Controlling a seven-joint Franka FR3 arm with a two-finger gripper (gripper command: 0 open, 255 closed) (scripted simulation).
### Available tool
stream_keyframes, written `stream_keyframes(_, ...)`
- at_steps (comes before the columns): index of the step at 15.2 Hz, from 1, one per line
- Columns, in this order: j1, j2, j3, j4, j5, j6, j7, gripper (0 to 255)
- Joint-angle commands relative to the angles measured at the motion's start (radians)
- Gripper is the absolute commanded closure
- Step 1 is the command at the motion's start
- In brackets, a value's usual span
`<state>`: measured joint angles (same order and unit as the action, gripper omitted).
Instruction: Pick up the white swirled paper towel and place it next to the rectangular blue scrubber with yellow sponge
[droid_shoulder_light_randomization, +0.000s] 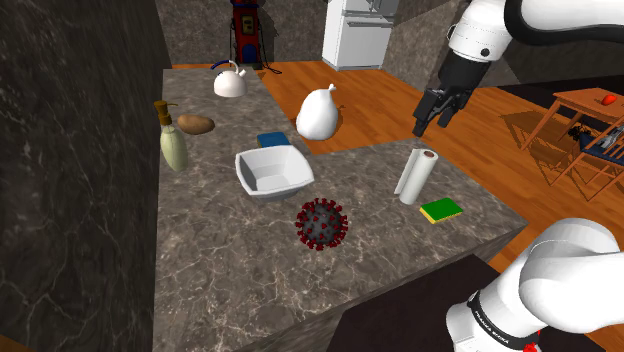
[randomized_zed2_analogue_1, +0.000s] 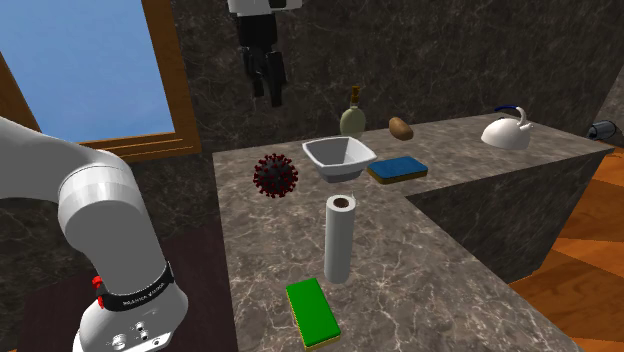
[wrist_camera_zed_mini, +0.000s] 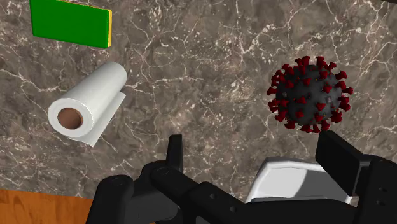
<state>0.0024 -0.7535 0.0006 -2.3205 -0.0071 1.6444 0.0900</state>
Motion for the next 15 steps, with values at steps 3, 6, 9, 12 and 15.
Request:
stream_keyframes(3, -0.016, 0.009, -0.033, -0.034, -0.018, 0.038, -0.027, 0)
stream_keyframes(6, -0.041, 0.031, -0.084, -0.079, -0.046, 0.097, -0.067, 0)
stream_keyframes(9, -0.067, 0.063, -0.135, -0.114, -0.073, 0.158, -0.106, 0)
stream_keyframes(12, -0.093, 0.107, -0.188, -0.141, -0.098, 0.221, -0.146, 0)
stream_keyframes(15, -0.117, 0.161, -0.241, -0.158, -0.119, 0.286, -0.187, 0)
